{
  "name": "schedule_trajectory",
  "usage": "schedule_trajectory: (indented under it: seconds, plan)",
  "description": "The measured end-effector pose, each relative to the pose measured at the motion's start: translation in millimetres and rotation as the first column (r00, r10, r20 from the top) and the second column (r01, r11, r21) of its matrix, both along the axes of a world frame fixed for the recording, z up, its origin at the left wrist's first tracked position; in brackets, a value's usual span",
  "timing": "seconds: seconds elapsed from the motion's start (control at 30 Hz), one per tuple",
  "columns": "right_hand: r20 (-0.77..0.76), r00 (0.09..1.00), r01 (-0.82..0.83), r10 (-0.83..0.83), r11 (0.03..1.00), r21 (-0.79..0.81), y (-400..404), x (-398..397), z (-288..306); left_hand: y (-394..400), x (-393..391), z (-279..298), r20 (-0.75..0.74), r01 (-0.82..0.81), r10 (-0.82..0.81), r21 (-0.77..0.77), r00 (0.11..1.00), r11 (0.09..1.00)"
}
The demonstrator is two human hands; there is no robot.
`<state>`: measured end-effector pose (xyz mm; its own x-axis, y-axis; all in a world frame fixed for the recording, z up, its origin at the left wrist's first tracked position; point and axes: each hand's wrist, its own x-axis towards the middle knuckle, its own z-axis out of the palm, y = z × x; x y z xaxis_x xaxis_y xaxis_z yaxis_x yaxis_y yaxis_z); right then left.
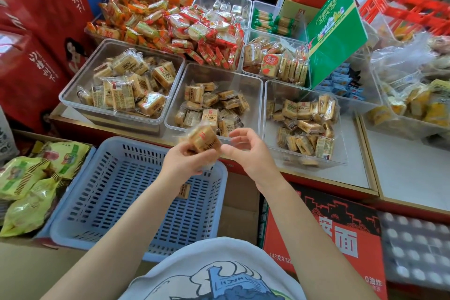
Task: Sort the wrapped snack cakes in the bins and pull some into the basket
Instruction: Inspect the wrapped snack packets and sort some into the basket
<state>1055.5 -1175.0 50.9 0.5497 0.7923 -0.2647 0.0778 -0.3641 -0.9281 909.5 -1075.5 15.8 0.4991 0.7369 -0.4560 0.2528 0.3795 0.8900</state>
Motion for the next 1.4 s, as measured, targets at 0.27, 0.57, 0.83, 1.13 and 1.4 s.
schedule_trajectory:
  seconds: [0.27, 0.57, 0.83, 1.13, 1.4]
  plan:
    - [-0.092, 0.994, 0.05, -0.053, 0.998, -0.029, 7, -7, -7, -3, 4, 10, -0.103, 0.317, -0.3, 0.344, 0.948, 0.884]
    - [-0.333, 0.93, 0.144, -0.156, 0.988, -0.059, 10, 0, -9, 8, 5, 9, 0.27, 0.111, -0.062, -0.171, 0.961, 0.979]
    - [-0.464, 0.884, 0.069, -0.058, 0.998, 0.007, 9, -2, -11, 8, 6, 7, 0.213, 0.139, -0.085, -0.252, 0.973, 0.958]
    - [-0.418, 0.907, 0.008, 0.049, 0.991, 0.133, 8, 0, -10, 3, 13, 7, 0.048, 0.024, -0.021, -0.052, 0.999, 0.998]
    - [-0.42, 0.907, -0.013, 0.037, 0.998, 0.059, 9, 0, -12, 2, 16, 4, -0.01, -0.06, 0.062, 0.131, 0.998, 0.99]
